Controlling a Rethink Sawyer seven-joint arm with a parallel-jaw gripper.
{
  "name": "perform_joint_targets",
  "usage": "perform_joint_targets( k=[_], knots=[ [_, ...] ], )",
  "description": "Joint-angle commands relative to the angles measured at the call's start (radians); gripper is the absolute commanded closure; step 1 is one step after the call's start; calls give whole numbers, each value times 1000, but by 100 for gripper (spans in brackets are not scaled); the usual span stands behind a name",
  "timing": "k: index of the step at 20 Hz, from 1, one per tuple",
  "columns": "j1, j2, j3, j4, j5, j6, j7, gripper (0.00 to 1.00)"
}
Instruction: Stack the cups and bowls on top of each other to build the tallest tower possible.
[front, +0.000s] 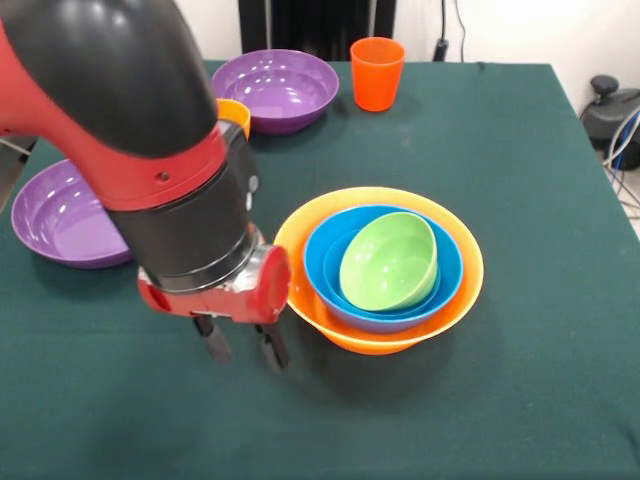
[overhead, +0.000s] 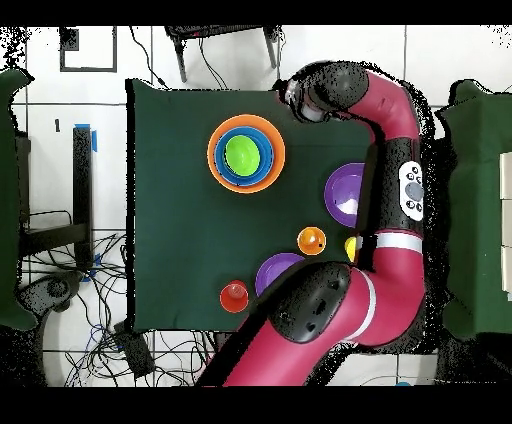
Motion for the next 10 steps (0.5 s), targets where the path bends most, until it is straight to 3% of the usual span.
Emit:
perform_joint_targets(
  k=[1,6,10],
  knots=[
    [-36,99,68,17,-34,-4,-345,0],
    [-66,131,84,104,6,-102,-277,0],
    [-83,115,70,162,-2,-146,-253,0]
  ],
)
